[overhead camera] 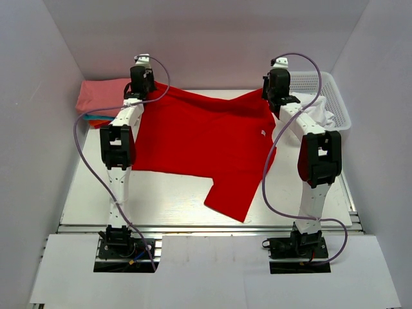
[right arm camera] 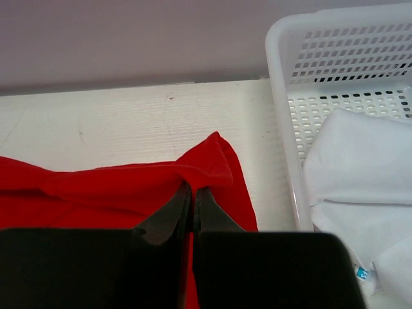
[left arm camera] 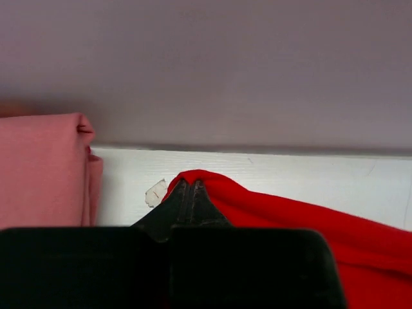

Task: Fold and stack the t-shirts
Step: Flatten out the tshirt, then fold the flattened tshirt in 1/3 of the way

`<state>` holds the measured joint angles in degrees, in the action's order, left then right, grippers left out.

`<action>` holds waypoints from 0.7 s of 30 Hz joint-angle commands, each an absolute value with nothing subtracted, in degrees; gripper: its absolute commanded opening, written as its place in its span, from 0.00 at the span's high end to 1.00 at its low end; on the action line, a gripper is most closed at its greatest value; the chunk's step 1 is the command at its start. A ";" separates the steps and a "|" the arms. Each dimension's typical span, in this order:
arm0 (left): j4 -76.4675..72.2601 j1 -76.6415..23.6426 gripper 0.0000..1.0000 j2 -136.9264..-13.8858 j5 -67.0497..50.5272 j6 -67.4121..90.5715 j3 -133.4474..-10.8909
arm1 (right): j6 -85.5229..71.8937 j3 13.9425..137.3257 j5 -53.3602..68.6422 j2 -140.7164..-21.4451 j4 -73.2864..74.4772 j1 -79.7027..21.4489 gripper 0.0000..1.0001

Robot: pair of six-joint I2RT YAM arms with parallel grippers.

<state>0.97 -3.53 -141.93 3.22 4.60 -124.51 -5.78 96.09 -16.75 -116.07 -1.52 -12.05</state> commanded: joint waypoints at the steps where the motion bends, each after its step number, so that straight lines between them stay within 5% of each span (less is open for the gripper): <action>1: -1.58 -3.34 1.00 -142.21 0.79 1.49 -127.70 | -5.97 99.75 -17.05 -116.10 -2.73 -11.78 1.00; 10: 4.22 -2.82 1.00 -138.44 12.39 3.51 -121.48 | -10.10 96.60 -14.60 -111.63 4.30 -11.95 1.00; 21: 10.53 -2.29 1.00 -132.38 11.78 6.41 -113.20 | -19.42 80.08 -11.69 -99.94 11.86 -12.04 1.00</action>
